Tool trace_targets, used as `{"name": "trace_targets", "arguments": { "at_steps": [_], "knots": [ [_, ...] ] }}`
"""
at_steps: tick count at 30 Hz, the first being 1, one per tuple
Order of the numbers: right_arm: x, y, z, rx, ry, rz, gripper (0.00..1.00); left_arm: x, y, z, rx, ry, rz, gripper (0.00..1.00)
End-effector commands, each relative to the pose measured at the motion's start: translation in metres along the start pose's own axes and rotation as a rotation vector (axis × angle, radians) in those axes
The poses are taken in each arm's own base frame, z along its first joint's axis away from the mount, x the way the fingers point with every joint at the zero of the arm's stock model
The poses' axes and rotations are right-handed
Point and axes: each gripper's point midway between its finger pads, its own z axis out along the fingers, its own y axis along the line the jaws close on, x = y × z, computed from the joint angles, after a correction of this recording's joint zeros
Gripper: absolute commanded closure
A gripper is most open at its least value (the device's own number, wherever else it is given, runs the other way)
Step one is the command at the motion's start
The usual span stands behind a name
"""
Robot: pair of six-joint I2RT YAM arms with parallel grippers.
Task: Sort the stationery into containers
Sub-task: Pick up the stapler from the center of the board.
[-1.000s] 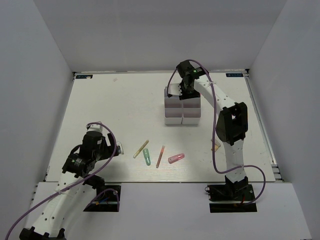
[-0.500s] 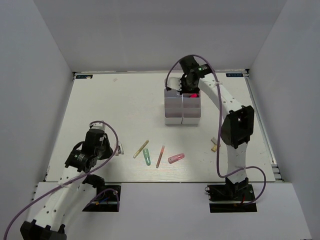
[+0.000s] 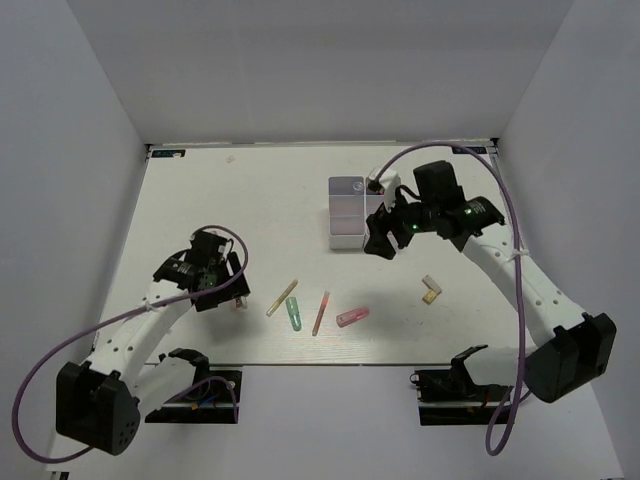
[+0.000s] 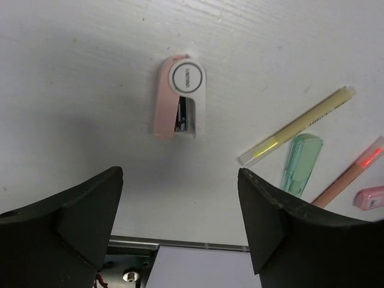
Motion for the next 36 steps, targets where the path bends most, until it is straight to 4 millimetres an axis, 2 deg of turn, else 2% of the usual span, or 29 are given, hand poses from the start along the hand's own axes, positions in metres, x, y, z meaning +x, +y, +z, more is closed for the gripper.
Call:
{"name": "trace_targets", "arguments": {
  "at_steps": [1,3,4,5,6,7,9,13,17,21,24,28,29,32,33,36],
  "knots": [
    [-0.020,0.014,0.001,-0.055,-0.133,0.066,0.26,-0.020,-0.020,0.005,0.035,-0.012,-0.030,0.13],
    [-0.014,0.019,-0.004,-0.053,-0.148,0.076,0.26,-0.024,-0.019,0.009,0.012,-0.017,-0.028,0.16],
    [-0.014,0.021,-0.006,-0.050,-0.157,0.075,0.26,-0.024,-0.018,0.018,-0.014,0.001,-0.021,0.17],
    [-0.006,0.021,-0.002,-0.045,-0.157,0.085,0.26,-0.028,-0.020,0.019,-0.019,-0.001,-0.019,0.22],
    [-0.009,0.023,-0.011,-0.027,-0.187,0.077,0.26,-0.028,-0.016,0.025,-0.051,0.010,-0.011,0.23],
    [-0.010,0.024,-0.013,-0.021,-0.199,0.072,0.26,-0.025,-0.016,0.031,-0.069,0.030,0.001,0.25],
    [-0.004,0.028,-0.017,-0.013,-0.212,0.068,0.26,-0.031,-0.011,0.036,-0.125,0.015,0.023,0.28],
    [0.006,0.033,-0.017,-0.029,-0.202,0.087,0.26,-0.033,-0.010,0.047,-0.207,0.012,0.085,0.31],
    [0.008,0.032,-0.021,-0.027,-0.206,0.095,0.25,-0.029,-0.006,0.057,-0.245,0.037,0.093,0.36],
    [0.010,0.032,-0.021,-0.029,-0.208,0.103,0.25,-0.024,-0.004,0.063,-0.254,0.047,0.095,0.53],
    [0.011,0.031,-0.023,-0.030,-0.210,0.113,0.25,-0.021,-0.002,0.065,-0.263,0.059,0.104,0.54],
    [0.013,0.030,-0.023,-0.029,-0.210,0.120,0.24,-0.020,-0.002,0.067,-0.264,0.066,0.107,0.64],
    [0.012,0.031,-0.024,-0.031,-0.214,0.118,0.24,-0.020,-0.003,0.067,-0.258,0.068,0.106,0.71],
    [0.013,0.030,-0.024,-0.031,-0.213,0.125,0.24,-0.023,-0.011,0.062,-0.226,0.065,0.102,0.81],
    [0.014,0.030,-0.024,-0.030,-0.211,0.126,0.24,-0.025,-0.016,0.060,-0.208,0.057,0.105,0.81],
    [0.014,0.028,-0.023,-0.025,-0.212,0.129,0.21,-0.037,-0.047,0.044,-0.091,0.032,0.134,0.87]
  ]
}}
